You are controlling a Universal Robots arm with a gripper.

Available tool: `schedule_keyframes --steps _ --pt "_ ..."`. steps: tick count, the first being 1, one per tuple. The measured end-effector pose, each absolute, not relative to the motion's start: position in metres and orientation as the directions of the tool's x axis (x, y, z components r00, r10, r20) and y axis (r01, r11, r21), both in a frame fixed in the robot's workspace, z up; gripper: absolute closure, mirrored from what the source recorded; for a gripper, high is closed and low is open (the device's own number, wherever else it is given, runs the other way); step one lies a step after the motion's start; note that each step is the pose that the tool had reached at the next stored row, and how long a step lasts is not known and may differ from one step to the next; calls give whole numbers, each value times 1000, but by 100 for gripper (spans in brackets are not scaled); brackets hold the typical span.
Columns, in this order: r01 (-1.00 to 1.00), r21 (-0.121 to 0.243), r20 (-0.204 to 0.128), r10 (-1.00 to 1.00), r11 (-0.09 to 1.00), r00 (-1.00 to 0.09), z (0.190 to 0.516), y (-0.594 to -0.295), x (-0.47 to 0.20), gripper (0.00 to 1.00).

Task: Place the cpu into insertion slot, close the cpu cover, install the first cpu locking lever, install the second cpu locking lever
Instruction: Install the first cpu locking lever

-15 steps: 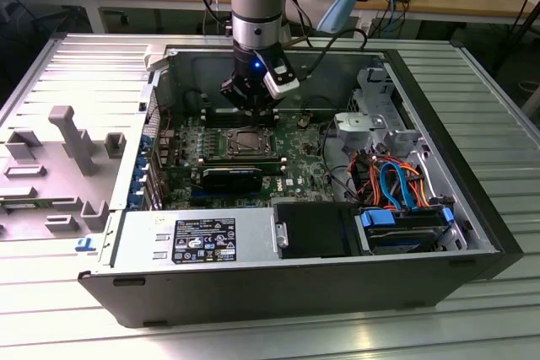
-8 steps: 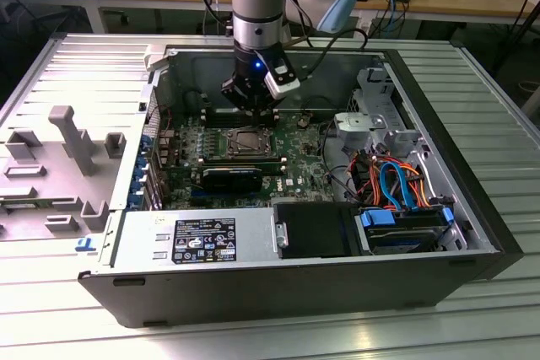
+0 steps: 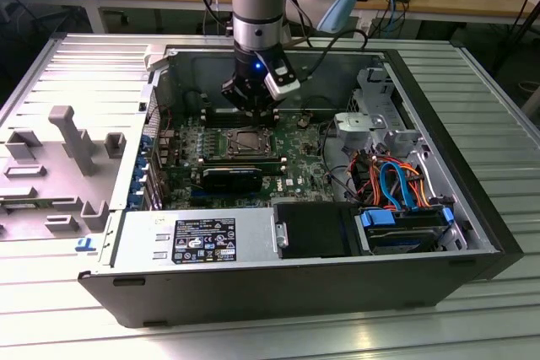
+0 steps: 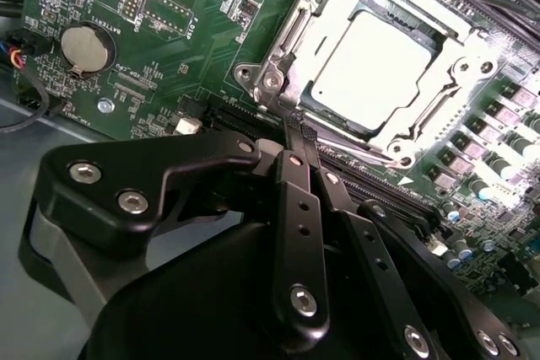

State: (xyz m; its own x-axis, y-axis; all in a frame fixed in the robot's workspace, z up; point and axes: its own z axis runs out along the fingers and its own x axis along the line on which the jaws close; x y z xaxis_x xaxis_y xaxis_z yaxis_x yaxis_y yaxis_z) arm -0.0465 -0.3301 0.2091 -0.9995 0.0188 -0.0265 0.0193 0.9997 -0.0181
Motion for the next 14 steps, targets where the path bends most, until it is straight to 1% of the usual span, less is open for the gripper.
schedule_keyframes --steps 14 --pt "19 -18 -27 19 1000 -999 206 -331 -44 89"
